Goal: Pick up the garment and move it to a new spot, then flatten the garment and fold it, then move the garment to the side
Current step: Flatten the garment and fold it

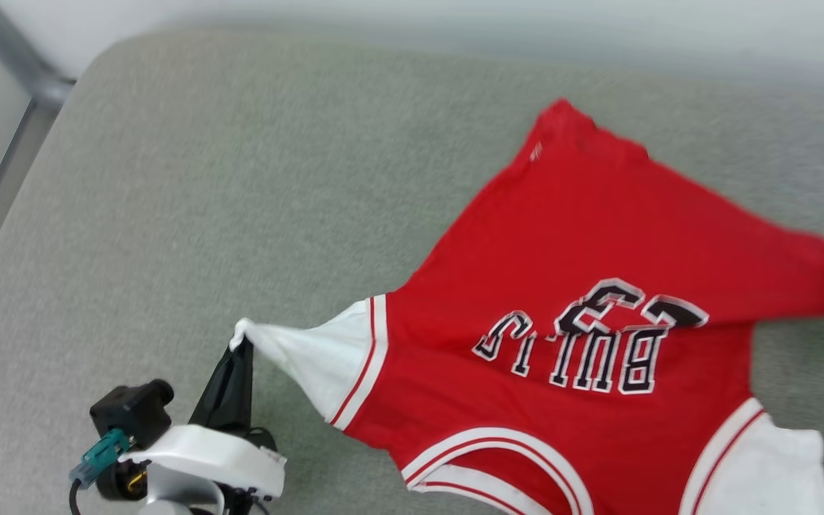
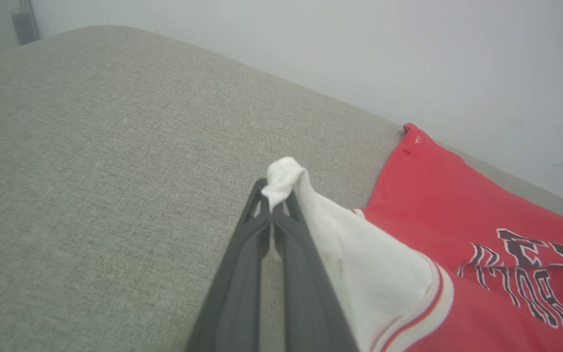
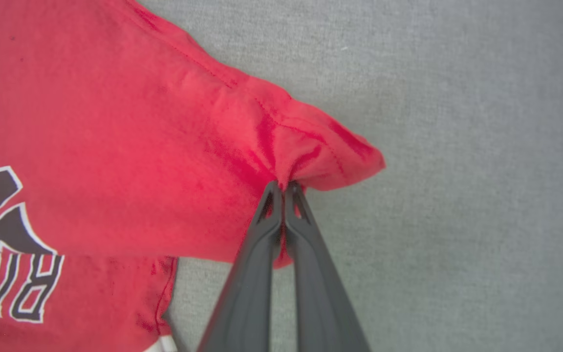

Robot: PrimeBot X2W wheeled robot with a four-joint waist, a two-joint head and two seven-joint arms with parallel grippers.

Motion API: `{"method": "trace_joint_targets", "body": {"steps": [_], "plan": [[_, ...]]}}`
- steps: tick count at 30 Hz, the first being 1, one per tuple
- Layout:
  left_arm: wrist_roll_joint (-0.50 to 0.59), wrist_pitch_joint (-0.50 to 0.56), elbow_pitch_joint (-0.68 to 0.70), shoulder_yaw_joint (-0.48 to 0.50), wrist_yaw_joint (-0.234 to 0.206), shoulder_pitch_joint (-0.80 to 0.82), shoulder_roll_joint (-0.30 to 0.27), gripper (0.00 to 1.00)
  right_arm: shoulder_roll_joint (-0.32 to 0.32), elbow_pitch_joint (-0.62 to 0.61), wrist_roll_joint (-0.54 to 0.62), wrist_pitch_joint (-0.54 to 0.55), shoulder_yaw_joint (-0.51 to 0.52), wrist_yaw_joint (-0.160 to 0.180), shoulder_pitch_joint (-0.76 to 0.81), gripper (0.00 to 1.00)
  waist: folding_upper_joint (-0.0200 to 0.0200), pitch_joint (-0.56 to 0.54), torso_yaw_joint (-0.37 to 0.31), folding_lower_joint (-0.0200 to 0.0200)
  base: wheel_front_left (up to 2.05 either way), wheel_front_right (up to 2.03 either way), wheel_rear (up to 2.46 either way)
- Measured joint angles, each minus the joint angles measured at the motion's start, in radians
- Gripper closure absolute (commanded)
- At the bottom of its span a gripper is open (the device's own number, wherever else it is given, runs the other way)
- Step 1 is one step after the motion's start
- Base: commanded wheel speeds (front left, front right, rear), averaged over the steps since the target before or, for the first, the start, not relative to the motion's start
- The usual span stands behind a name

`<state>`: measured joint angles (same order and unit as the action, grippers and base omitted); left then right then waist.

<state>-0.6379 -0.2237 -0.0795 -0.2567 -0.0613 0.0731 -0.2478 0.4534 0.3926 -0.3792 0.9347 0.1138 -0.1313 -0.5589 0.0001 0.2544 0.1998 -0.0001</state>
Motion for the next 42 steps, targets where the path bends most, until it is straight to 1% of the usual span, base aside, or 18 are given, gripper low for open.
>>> {"method": "trace_joint_targets", "body": {"steps": [3,7,14,20,21,22,24,26,30,35,38,42], "plan": [[-0.008,0.014,-0.008,0.007,-0.009,-0.025,-0.014,1.00,-0.020,-0.086,-0.021,-0.006,0.044,0.000,0.137,1.00,0.0000,-0.042,-0.027,0.0000,0.00,0.00,0.00],[-0.018,0.034,-0.015,0.013,-0.020,-0.065,-0.028,1.00,-0.073,-0.177,-0.025,-0.012,0.112,0.000,0.329,1.00,0.0000,-0.099,-0.062,-0.0001,0.00,0.00,0.00],[-0.034,0.062,-0.022,0.018,-0.039,-0.124,-0.040,1.00,-0.214,-0.295,-0.022,-0.028,0.221,0.000,0.607,1.00,0.0000,-0.186,-0.117,-0.0002,0.00,0.00,0.00],[-0.040,0.082,-0.026,0.011,-0.046,-0.153,-0.050,1.00,-0.344,-0.345,-0.024,-0.044,0.262,0.000,0.775,1.00,0.0000,-0.234,-0.157,-0.0002,0.00,0.00,0.00],[-0.040,0.086,-0.026,0.011,-0.046,-0.154,-0.052,1.00,-0.356,-0.353,-0.027,-0.065,0.263,0.000,0.789,0.66,0.0000,-0.239,-0.162,-0.0002,0.00,0.00,0.00],[-0.041,0.088,-0.026,0.011,-0.049,-0.156,-0.053,1.00,-0.365,-0.358,-0.032,-0.089,0.266,0.000,0.796,0.00,0.0000,-0.243,-0.165,-0.0003,0.00,0.00,0.00],[-0.043,0.092,-0.028,0.008,-0.051,-0.156,-0.053,1.00,-0.376,-0.367,-0.043,-0.150,0.269,0.000,0.810,0.00,0.0000,-0.250,-0.170,-0.0002,0.00,0.00,0.00],[-0.043,0.099,-0.031,0.004,-0.053,-0.156,-0.053,1.00,-0.387,-0.374,-0.042,-0.250,0.287,0.000,0.814,0.00,0.0000,-0.254,-0.171,-0.0002,0.00,0.00,0.00],[-0.043,0.099,-0.033,0.000,-0.053,-0.153,-0.051,1.00,-0.394,-0.375,-0.041,-0.442,0.283,0.000,0.802,0.00,0.0000,-0.259,-0.171,-0.0001,0.00,0.00,0.00],[-0.044,0.099,-0.033,-0.005,-0.053,-0.147,-0.049,1.00,-0.387,-0.360,-0.002,-0.675,0.259,0.000,0.725,0.00,0.0000,-0.257,-0.172,0.0000,0.00,0.00,0.00],[-0.043,0.097,-0.027,-0.009,-0.053,-0.140,-0.049,1.00,-0.355,-0.324,0.017,-0.759,0.232,0.000,0.652,0.00,0.0000,-0.247,-0.170,0.0000,0.00,0.00,0.00],[-0.034,0.089,-0.012,-0.018,-0.048,-0.105,-0.044,1.00,-0.311,-0.246,0.019,-0.770,0.177,0.000,0.535,0.00,0.0000,-0.215,-0.163,0.0001,0.00,0.00,0.00]]}}
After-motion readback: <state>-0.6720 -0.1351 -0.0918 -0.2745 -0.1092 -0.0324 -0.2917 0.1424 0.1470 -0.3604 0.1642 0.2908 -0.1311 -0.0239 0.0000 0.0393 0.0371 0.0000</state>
